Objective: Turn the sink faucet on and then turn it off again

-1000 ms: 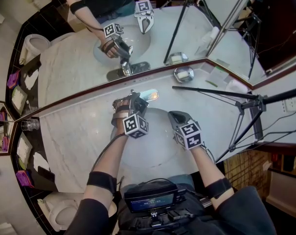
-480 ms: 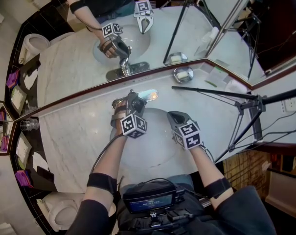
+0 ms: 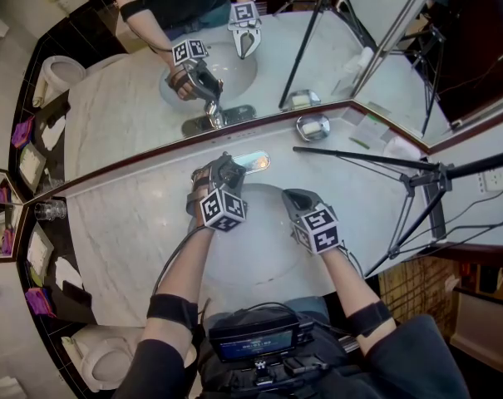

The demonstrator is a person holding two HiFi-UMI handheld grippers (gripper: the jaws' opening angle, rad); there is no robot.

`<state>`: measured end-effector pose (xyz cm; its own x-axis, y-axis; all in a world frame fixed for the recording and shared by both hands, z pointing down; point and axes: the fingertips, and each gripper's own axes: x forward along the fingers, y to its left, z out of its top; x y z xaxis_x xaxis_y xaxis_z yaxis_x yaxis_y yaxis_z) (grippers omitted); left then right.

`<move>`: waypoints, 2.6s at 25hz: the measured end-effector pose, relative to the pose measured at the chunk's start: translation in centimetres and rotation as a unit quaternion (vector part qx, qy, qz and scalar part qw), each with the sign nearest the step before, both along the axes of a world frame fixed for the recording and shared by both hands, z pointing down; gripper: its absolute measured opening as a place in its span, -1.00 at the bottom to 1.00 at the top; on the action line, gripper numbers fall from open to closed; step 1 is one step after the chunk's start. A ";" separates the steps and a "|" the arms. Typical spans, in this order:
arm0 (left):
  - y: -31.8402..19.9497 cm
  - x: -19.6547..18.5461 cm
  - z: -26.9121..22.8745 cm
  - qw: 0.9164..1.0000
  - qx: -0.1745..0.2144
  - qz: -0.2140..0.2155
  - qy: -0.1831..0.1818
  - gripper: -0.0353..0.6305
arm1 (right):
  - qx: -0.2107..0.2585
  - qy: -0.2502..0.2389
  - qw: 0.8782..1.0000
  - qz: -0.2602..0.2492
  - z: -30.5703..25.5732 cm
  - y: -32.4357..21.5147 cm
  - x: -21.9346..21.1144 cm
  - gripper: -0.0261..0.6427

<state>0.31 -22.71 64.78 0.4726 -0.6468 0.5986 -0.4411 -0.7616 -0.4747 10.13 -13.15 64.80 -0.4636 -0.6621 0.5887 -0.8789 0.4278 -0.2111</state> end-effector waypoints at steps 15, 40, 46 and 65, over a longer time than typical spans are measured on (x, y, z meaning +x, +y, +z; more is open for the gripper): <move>-0.8 -1.0 0.6 0.999 -0.031 -0.008 0.021 -0.23 | -0.003 -0.003 1.000 -0.001 0.2 0.3 -0.1 -0.87; 5.5 -8.7 -6.2 0.988 -0.043 -0.091 0.117 -0.88 | 0.031 -0.004 0.999 -0.035 -2.7 0.8 -3.9 -0.87; 8.3 -12.1 -8.6 0.961 -0.084 -0.170 0.199 -0.88 | 0.044 0.001 0.998 -0.043 -3.9 1.2 -4.1 -0.87; 14.7 -20.6 -7.9 0.905 -0.084 -0.303 0.287 -0.88 | 0.063 0.011 0.996 -0.062 -5.4 2.5 -4.5 -0.87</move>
<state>-20.33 -8.05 56.88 0.3265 -0.8135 0.4813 -0.9389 -0.3378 0.0658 5.67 -10.67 59.44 -0.5346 -0.6704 0.5146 -0.8215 0.5551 -0.1304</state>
